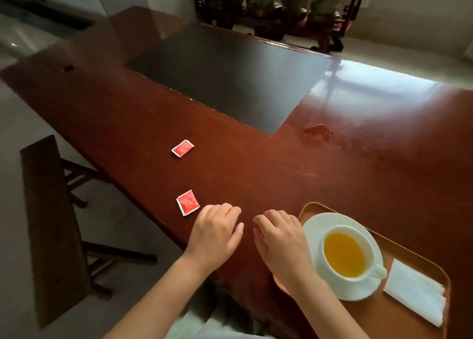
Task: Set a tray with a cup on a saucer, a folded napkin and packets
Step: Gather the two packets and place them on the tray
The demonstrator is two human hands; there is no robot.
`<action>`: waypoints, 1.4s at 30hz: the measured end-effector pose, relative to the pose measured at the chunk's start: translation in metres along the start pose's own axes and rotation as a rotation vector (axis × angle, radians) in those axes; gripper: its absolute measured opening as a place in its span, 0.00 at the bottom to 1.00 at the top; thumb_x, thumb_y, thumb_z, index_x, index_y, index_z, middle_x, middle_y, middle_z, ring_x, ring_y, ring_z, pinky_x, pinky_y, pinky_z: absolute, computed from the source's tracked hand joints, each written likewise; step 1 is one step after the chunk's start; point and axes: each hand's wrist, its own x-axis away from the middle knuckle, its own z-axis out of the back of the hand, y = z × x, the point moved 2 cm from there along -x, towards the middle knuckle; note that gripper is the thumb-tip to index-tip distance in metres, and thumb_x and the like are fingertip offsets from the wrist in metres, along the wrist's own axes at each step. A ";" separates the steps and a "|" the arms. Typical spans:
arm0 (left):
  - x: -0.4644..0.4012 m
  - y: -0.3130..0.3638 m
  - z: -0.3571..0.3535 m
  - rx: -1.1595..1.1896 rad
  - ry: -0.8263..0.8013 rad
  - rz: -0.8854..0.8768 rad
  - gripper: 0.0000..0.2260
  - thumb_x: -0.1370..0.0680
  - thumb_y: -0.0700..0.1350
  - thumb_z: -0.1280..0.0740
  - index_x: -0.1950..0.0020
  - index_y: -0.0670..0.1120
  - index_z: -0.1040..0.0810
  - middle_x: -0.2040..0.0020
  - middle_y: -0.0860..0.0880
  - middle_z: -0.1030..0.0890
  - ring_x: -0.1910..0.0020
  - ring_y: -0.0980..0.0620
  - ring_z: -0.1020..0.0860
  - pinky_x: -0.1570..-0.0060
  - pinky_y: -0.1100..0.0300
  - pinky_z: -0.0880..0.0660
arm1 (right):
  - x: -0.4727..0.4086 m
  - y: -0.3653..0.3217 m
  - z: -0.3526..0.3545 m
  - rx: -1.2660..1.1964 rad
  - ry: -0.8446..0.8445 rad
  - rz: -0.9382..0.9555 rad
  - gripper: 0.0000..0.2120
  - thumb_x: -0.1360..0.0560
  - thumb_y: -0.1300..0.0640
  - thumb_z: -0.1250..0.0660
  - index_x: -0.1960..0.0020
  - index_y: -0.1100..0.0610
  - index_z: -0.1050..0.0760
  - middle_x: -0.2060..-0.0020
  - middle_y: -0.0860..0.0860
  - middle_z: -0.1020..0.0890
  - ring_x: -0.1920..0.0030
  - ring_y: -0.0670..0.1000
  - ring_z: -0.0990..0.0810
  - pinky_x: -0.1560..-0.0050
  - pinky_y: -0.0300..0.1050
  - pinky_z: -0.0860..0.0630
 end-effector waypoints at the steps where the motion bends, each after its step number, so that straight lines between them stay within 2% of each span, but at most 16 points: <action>1: -0.002 -0.016 0.000 0.008 -0.004 0.012 0.09 0.26 0.45 0.32 0.48 0.44 0.21 0.57 0.48 0.19 0.59 0.47 0.20 0.54 0.51 0.23 | -0.010 -0.008 -0.009 0.001 -0.012 0.000 0.05 0.32 0.59 0.28 0.57 0.55 0.21 0.63 0.50 0.19 0.62 0.52 0.21 0.61 0.44 0.24; 6: -0.019 -0.105 -0.001 0.040 -0.056 0.005 0.10 0.27 0.44 0.29 0.48 0.43 0.20 0.56 0.47 0.18 0.57 0.47 0.19 0.49 0.50 0.23 | -0.059 -0.048 -0.058 0.031 -0.061 -0.074 0.07 0.32 0.60 0.28 0.54 0.56 0.20 0.62 0.51 0.19 0.62 0.54 0.20 0.62 0.48 0.23; 10: -0.037 -0.170 0.002 0.036 -0.116 -0.043 0.11 0.29 0.43 0.28 0.48 0.42 0.20 0.57 0.47 0.17 0.59 0.47 0.19 0.53 0.52 0.22 | -0.088 -0.080 -0.095 0.042 -0.083 -0.168 0.08 0.33 0.62 0.28 0.54 0.56 0.20 0.63 0.51 0.19 0.63 0.55 0.21 0.65 0.48 0.24; 16: -0.065 -0.231 0.003 0.062 -0.167 -0.178 0.11 0.29 0.43 0.28 0.48 0.42 0.19 0.55 0.47 0.17 0.57 0.47 0.19 0.52 0.52 0.22 | -0.119 -0.113 -0.127 0.072 -0.099 -0.285 0.11 0.36 0.63 0.26 0.54 0.57 0.19 0.63 0.51 0.18 0.65 0.55 0.20 0.68 0.49 0.23; 21: -0.088 -0.255 -0.001 0.069 -0.211 -0.244 0.11 0.29 0.43 0.28 0.48 0.42 0.19 0.54 0.46 0.17 0.57 0.47 0.19 0.51 0.52 0.23 | -0.129 -0.125 -0.142 0.105 -0.112 -0.338 0.12 0.38 0.63 0.24 0.55 0.56 0.19 0.62 0.51 0.18 0.65 0.54 0.20 0.69 0.48 0.23; 27: -0.124 -0.278 -0.017 0.066 -0.188 -0.220 0.12 0.28 0.42 0.29 0.46 0.41 0.20 0.51 0.44 0.18 0.54 0.45 0.19 0.53 0.51 0.24 | -0.136 -0.129 -0.161 0.170 -0.155 -0.349 0.14 0.41 0.58 0.23 0.56 0.54 0.20 0.61 0.50 0.18 0.65 0.53 0.21 0.69 0.45 0.26; 29: -0.143 -0.285 -0.026 0.026 -0.207 -0.183 0.14 0.28 0.44 0.30 0.44 0.41 0.22 0.46 0.43 0.20 0.50 0.42 0.21 0.54 0.50 0.25 | -0.135 -0.132 -0.172 0.205 -0.210 -0.344 0.18 0.43 0.55 0.22 0.54 0.53 0.19 0.59 0.50 0.17 0.63 0.53 0.20 0.68 0.44 0.25; 31: -0.161 -0.290 -0.038 -0.059 -0.273 -0.139 0.19 0.25 0.49 0.34 0.36 0.44 0.28 0.37 0.44 0.26 0.42 0.44 0.25 0.51 0.51 0.27 | -0.134 -0.134 -0.182 0.238 -0.274 -0.342 0.21 0.43 0.53 0.22 0.51 0.53 0.19 0.56 0.50 0.17 0.61 0.53 0.19 0.67 0.45 0.23; 34: -0.177 -0.296 -0.055 -0.164 -0.324 -0.111 0.23 0.24 0.54 0.37 0.31 0.48 0.35 0.31 0.45 0.33 0.36 0.46 0.32 0.47 0.53 0.29 | -0.132 -0.136 -0.194 0.266 -0.320 -0.356 0.21 0.43 0.53 0.22 0.51 0.53 0.20 0.59 0.50 0.18 0.63 0.52 0.20 0.68 0.45 0.23; 39: -0.180 -0.299 -0.064 -0.155 -0.319 -0.113 0.22 0.23 0.50 0.36 0.30 0.48 0.35 0.30 0.43 0.33 0.35 0.45 0.33 0.46 0.52 0.27 | -0.132 -0.136 -0.200 0.309 -0.286 -0.338 0.17 0.42 0.56 0.22 0.54 0.54 0.18 0.61 0.49 0.17 0.65 0.51 0.20 0.70 0.43 0.24; 42: -0.169 -0.297 -0.063 -0.101 -0.290 -0.167 0.20 0.23 0.43 0.36 0.31 0.47 0.32 0.31 0.42 0.31 0.34 0.43 0.32 0.46 0.51 0.26 | -0.134 -0.135 -0.200 0.314 -0.249 -0.324 0.13 0.41 0.57 0.23 0.57 0.52 0.19 0.63 0.48 0.18 0.66 0.51 0.21 0.69 0.43 0.24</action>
